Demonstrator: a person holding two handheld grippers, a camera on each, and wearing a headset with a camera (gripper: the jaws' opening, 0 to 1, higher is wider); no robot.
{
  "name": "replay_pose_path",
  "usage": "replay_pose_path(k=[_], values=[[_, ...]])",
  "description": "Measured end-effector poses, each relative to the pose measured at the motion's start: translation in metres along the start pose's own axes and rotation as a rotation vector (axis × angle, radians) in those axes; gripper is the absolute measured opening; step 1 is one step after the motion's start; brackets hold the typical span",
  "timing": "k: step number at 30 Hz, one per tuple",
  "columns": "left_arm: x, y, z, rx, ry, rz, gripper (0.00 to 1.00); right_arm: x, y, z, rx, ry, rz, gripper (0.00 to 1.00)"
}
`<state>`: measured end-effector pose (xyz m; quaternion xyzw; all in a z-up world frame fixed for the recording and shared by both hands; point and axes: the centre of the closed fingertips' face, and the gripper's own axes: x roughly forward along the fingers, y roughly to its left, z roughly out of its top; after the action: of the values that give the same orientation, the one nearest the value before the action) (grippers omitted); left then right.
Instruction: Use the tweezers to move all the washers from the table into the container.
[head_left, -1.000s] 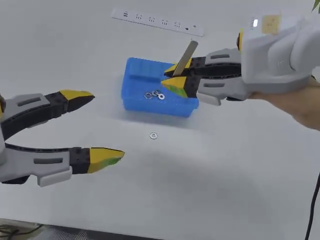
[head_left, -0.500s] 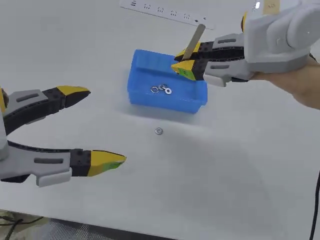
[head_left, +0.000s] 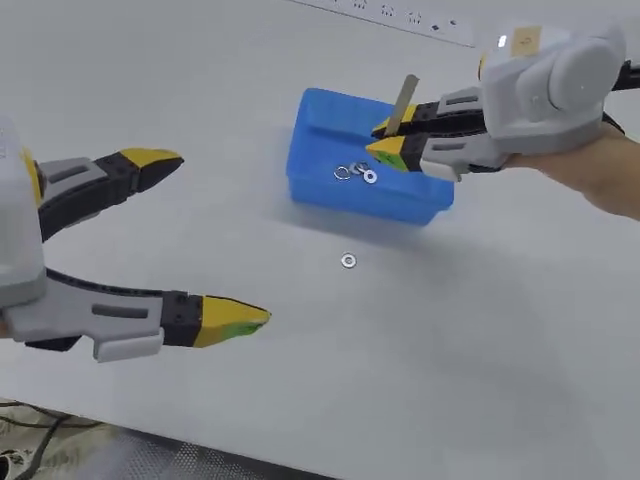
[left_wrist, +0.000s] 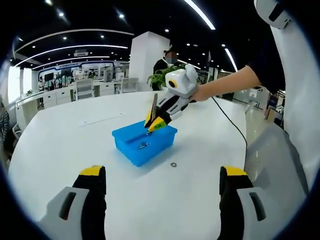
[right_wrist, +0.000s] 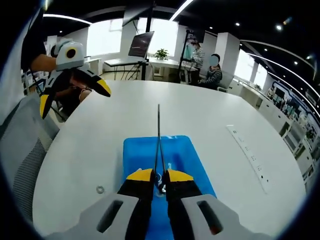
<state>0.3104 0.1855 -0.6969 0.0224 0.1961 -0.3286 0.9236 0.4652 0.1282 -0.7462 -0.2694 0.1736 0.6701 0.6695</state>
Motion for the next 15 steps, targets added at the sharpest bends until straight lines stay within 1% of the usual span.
replay_pose_path(k=[2, 5, 9, 11, 12, 15], values=[[0.000, 0.002, 0.003, 0.009, -0.003, 0.007, 1.00, 0.003, -0.001, -0.005, 0.007, 0.006, 0.004, 0.10], [0.000, 0.004, 0.004, 0.018, 0.004, 0.011, 1.00, 0.007, 0.001, -0.012, 0.012, 0.022, 0.010, 0.10], [0.001, 0.003, 0.004, 0.018, 0.004, 0.005, 1.00, 0.010, 0.005, -0.016, 0.008, 0.031, 0.023, 0.10], [0.001, 0.004, 0.002, 0.026, 0.016, 0.012, 1.00, 0.011, 0.007, -0.017, 0.007, 0.033, 0.035, 0.10], [0.000, 0.005, 0.000, 0.033, 0.029, 0.014, 1.00, 0.012, 0.008, -0.018, 0.009, 0.033, 0.035, 0.10], [-0.001, 0.006, -0.001, 0.026, 0.029, 0.024, 1.00, 0.013, 0.011, -0.019, 0.007, 0.035, 0.044, 0.10]])
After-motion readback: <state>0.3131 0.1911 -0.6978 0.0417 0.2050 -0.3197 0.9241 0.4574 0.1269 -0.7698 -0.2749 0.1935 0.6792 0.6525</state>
